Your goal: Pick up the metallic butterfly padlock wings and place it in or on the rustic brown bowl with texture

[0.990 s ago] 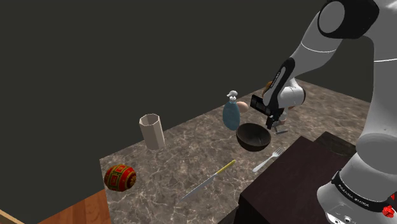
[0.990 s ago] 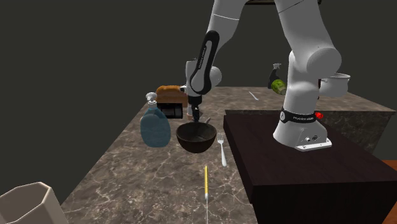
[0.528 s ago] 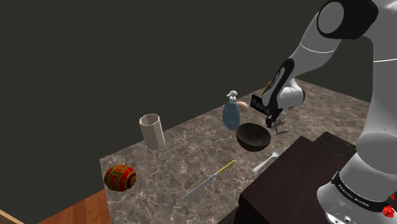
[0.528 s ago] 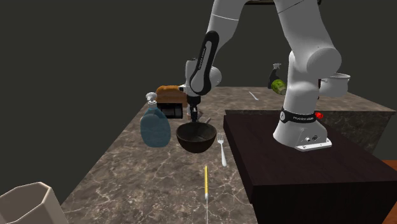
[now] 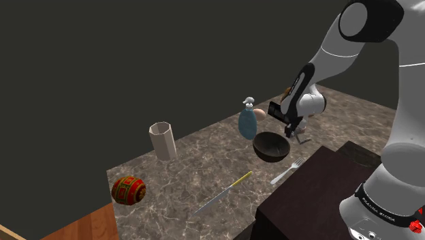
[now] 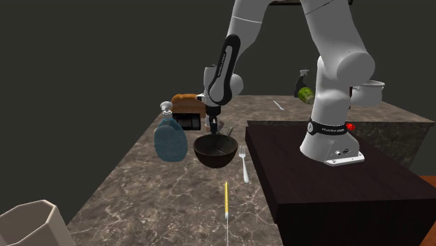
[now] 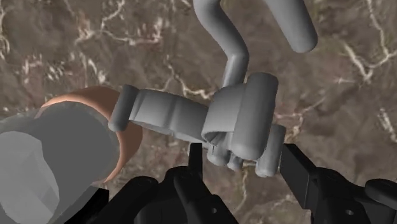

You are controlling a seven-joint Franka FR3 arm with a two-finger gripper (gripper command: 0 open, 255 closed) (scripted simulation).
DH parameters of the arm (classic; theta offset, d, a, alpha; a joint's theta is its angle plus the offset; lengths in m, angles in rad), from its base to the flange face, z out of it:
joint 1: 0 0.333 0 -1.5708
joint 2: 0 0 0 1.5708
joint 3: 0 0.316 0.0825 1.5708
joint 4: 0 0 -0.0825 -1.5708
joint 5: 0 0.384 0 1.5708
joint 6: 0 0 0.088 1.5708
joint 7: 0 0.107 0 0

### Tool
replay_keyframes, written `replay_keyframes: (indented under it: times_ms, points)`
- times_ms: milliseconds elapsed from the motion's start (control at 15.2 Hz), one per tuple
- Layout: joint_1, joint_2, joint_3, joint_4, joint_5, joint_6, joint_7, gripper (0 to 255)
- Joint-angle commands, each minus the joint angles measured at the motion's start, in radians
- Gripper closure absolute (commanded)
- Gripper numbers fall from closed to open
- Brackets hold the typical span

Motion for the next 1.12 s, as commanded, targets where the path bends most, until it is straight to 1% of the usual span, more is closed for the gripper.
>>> replay_keyframes:
  times_ms: [0, 594, 1056]
  points:
    - [0.011, -0.018, -0.008, -0.012, -0.008, -0.056, 0.003, 255]
    - [0.067, -0.156, -0.078, -0.044, -0.069, -0.162, 0.041, 255]
    - [0.099, -0.262, -0.122, -0.055, -0.132, -0.253, 0.08, 255]
